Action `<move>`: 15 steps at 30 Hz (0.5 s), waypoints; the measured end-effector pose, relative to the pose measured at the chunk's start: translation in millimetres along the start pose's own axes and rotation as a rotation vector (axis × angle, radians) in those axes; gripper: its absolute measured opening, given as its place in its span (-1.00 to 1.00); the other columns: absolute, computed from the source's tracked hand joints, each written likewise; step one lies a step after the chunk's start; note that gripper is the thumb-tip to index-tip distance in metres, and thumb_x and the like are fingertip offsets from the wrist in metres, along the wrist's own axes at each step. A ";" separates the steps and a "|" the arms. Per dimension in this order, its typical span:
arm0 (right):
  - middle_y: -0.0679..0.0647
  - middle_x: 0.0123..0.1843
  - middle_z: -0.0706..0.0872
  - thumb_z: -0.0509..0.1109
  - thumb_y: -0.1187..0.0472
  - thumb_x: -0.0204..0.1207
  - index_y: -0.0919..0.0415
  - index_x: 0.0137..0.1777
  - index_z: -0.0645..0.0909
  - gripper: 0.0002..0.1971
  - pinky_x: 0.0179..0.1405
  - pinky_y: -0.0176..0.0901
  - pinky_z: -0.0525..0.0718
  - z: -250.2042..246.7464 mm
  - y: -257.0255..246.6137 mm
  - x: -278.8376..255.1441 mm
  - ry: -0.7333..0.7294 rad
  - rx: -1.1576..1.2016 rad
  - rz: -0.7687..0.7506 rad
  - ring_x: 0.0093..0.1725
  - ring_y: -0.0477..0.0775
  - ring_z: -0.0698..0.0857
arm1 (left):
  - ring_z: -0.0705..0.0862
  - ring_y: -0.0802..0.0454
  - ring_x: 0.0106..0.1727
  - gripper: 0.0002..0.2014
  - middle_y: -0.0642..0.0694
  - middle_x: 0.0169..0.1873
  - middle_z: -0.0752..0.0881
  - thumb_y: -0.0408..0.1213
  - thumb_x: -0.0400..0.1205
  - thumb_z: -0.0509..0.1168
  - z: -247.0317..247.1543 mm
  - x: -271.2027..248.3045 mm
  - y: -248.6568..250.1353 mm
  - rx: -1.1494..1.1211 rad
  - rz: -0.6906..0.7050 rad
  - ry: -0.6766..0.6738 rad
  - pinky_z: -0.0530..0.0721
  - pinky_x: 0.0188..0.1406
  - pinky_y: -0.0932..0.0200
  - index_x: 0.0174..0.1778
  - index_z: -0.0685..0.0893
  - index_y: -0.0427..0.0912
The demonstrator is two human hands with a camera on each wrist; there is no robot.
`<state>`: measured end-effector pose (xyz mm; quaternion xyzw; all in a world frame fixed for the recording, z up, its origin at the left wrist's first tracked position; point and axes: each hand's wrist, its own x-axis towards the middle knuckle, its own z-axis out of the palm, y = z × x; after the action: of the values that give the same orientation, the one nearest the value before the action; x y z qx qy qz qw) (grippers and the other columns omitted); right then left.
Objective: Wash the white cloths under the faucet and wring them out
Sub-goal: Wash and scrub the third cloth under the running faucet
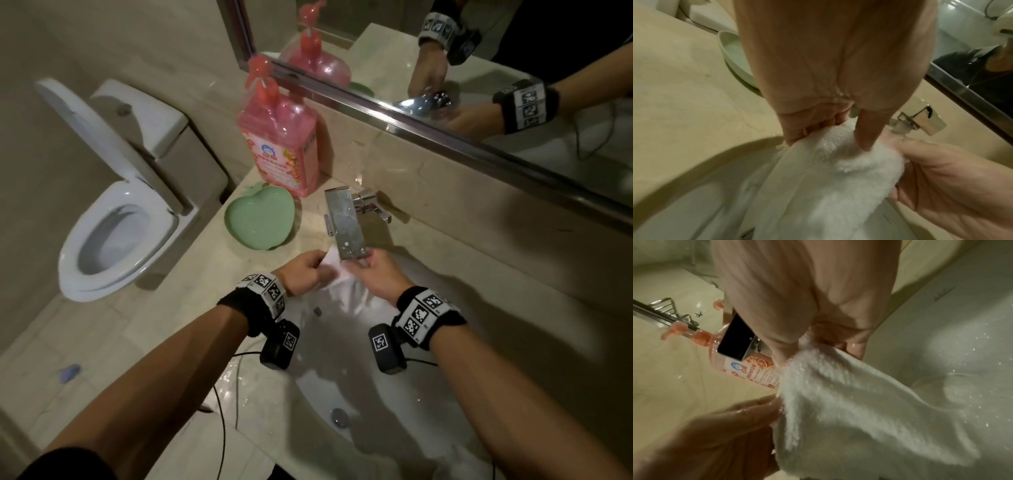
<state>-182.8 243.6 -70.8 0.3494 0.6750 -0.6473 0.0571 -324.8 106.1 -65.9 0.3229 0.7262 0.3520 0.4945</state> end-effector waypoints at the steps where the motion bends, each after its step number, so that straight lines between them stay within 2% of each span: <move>1: -0.07 0.13 0.84 0.50 0.13 0.62 -0.04 0.14 0.73 -0.86 0.31 0.08 0.70 1.2 -1.2 1.6 0.030 0.017 0.021 0.20 -0.02 0.78 | 0.64 0.05 -0.28 -0.95 0.00 -0.31 0.70 -0.20 0.66 0.35 -2.7 -1.7 -5.1 0.050 -0.027 -0.011 0.64 -0.12 0.06 -0.11 0.64 -0.05; 2: -0.09 0.07 0.84 0.50 0.12 0.62 -0.06 0.07 0.73 -0.91 0.18 -0.04 0.73 3.1 -1.7 3.2 0.070 0.004 0.028 0.15 -0.03 0.78 | 0.67 0.02 -0.19 -0.91 -0.02 -0.22 0.73 -0.15 0.69 0.33 -3.9 -2.5 -10.6 0.124 -0.051 -0.021 0.66 -0.03 0.04 -0.04 0.67 -0.06; 4: -0.14 -0.06 0.80 0.49 0.13 0.63 -0.08 -0.07 0.69 -0.92 -0.17 -0.29 0.65 2.9 -0.9 1.6 0.169 -0.091 0.020 0.02 -0.06 0.77 | 0.68 0.00 -0.11 -0.70 -0.02 -0.10 0.75 0.04 0.73 0.24 -1.7 -0.5 -13.5 0.275 -0.059 -0.010 0.61 0.02 0.08 0.05 0.72 -0.11; 6: -0.13 -0.09 0.79 0.48 0.08 0.64 -0.08 -0.10 0.69 -0.92 -0.30 -0.30 0.60 -1.0 2.3 -2.2 0.209 -0.153 0.010 -0.02 -0.01 0.77 | 0.67 0.02 -0.22 -0.63 -0.04 -0.19 0.76 0.09 0.75 0.15 0.8 5.1 -8.7 0.306 -0.029 0.047 0.59 -0.07 0.12 -0.10 0.70 -0.10; 8: -0.12 -0.06 0.83 0.55 -0.06 0.55 -0.13 -0.06 0.73 -0.92 -0.19 -0.21 0.69 -9.4 5.4 -9.6 0.112 -0.151 -0.020 -0.01 -0.03 0.79 | 0.69 0.02 -0.31 -0.67 -0.05 -0.30 0.75 0.01 0.76 0.16 7.9 12.4 0.8 0.286 0.032 0.044 0.63 -0.19 0.12 -0.13 0.70 -0.10; 9: -0.10 -0.06 0.84 0.60 -0.09 0.49 -0.11 -0.03 0.75 -0.85 -0.10 -0.12 0.75 -13.2 8.4 -13.2 0.057 -0.162 -0.023 -0.02 -0.02 0.80 | 0.71 0.07 -0.33 -0.72 -0.01 -0.31 0.76 -0.01 0.75 0.20 12.4 16.3 5.4 0.259 0.057 0.031 0.67 -0.24 0.14 -0.06 0.73 -0.08; 10: -0.09 -0.08 0.85 0.61 -0.11 0.47 -0.07 -0.02 0.77 -0.80 -0.08 -0.07 0.76 -16.8 12.8 -15.4 0.028 -0.183 -0.015 -0.06 -0.02 0.81 | 0.71 0.21 -0.36 -0.78 0.11 -0.34 0.75 0.00 0.73 0.24 16.7 20.1 9.5 0.227 0.078 0.028 0.67 -0.29 0.24 -0.02 0.75 0.01; 11: -0.12 -0.14 0.84 0.58 -0.15 0.49 -0.04 -0.03 0.77 -0.77 -0.13 -0.07 0.75 -20.7 15.7 -17.2 0.032 -0.212 -0.008 -0.12 -0.08 0.80 | 0.65 0.35 -0.42 -0.84 0.19 -0.40 0.72 0.01 0.70 0.28 20.6 23.6 13.8 0.196 0.100 0.027 0.62 -0.34 0.33 -0.05 0.75 0.10; 13: -0.17 -0.24 0.82 0.47 -0.21 0.57 0.00 -0.10 0.77 -0.71 -0.17 -0.03 0.75 -27.4 17.0 -20.3 0.068 -0.203 -0.010 -0.22 -0.15 0.78 | 0.57 0.35 -0.48 -0.89 0.17 -0.44 0.69 -0.06 0.69 0.32 27.8 31.1 17.5 0.127 0.101 0.014 0.57 -0.35 0.29 -0.15 0.69 0.12; 15: 0.05 -0.14 0.87 0.37 -0.22 0.64 0.07 -0.07 0.79 -0.62 0.06 0.26 0.80 -34.0 14.5 -22.0 0.111 -0.100 -0.011 -0.07 0.14 0.85 | 0.63 0.18 -0.31 -0.95 -0.03 -0.23 0.74 -0.18 0.68 0.33 31.8 34.8 15.2 0.032 0.050 -0.042 0.66 -0.18 0.14 -0.04 0.69 0.03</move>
<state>-145.6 264.6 -66.0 0.3779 0.7106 -0.5926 0.0335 -303.5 148.9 -78.8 0.3562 0.7127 0.3459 0.4955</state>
